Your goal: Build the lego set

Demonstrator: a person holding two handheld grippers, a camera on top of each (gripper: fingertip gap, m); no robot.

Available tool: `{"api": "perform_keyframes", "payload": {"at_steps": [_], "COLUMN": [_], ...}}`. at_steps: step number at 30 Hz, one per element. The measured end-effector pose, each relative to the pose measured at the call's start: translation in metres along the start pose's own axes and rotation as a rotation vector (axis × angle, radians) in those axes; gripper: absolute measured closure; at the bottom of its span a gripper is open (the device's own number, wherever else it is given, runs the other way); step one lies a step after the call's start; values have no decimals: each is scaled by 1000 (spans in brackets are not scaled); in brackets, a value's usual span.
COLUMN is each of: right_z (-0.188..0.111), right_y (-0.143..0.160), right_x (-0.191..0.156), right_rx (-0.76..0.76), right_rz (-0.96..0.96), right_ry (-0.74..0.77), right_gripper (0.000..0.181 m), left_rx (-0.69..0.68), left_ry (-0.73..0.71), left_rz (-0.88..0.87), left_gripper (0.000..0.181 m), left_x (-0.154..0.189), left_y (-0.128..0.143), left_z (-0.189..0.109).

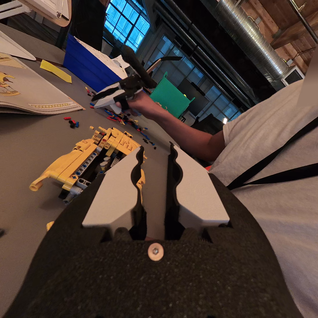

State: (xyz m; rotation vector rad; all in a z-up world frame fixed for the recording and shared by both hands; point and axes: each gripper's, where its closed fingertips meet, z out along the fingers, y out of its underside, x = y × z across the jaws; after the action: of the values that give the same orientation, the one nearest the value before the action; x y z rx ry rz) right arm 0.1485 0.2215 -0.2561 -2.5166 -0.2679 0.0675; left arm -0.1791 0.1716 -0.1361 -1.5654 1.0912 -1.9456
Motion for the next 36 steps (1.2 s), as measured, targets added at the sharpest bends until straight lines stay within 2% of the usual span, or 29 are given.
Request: {"api": "perform_keyframes", "payload": {"at_steps": [2, 4, 6, 9, 14, 16, 18, 20, 22, 25, 29, 36], "right_z": [9, 7, 4, -7, -30, -33, -34, -30, -22, -1, 30, 39], "right_y": [3, 3, 9, 25, 57, 58, 40, 6, -22, -47, -50, -50], "right_x": [0, -3, -2, -4, -3, -4, -14, -51, -96, -134, -144, -137], "right_rx": [-36, -27, -33, -72, -138, -148, -94, 16, 95, 120, 16, 49], "right_rz": [42, 20, -24, -71, -31, -15, -12, -84, -244, -416, -445, -568], "right_ry": [-17, -18, 15, 34, 22, 13, -9, -128, -238, -319, -413, -418], "right_gripper": [145, 163, 173, 173, 173, 160, 143, 142, 142, 141, 139, 141], "left_rx": [5, 7, 7, 2, -9, -9, -12, -15, -17, -21, -33, -70], "left_ry": [-4, -6, -6, 3, 6, 9, 8, 5, 5, 7, 8, 21], "left_rz": [-1, -2, -3, -5, -2, -3, -3, -2, -1, 1, 5, 12], "left_gripper": [150, 150, 150, 150, 150, 150, 150, 150, 150, 150, 150, 150], "left_x": [0, -1, -1, 1, 2, 2, 2, 1, 1, 3, 4, 7], "left_y": [0, 0, 0, 1, 3, 3, 3, 4, 4, 6, 9, 17], "left_z": [-1, -2, -2, -1, 1, 1, 1, 2, 2, 3, 4, 7]}}
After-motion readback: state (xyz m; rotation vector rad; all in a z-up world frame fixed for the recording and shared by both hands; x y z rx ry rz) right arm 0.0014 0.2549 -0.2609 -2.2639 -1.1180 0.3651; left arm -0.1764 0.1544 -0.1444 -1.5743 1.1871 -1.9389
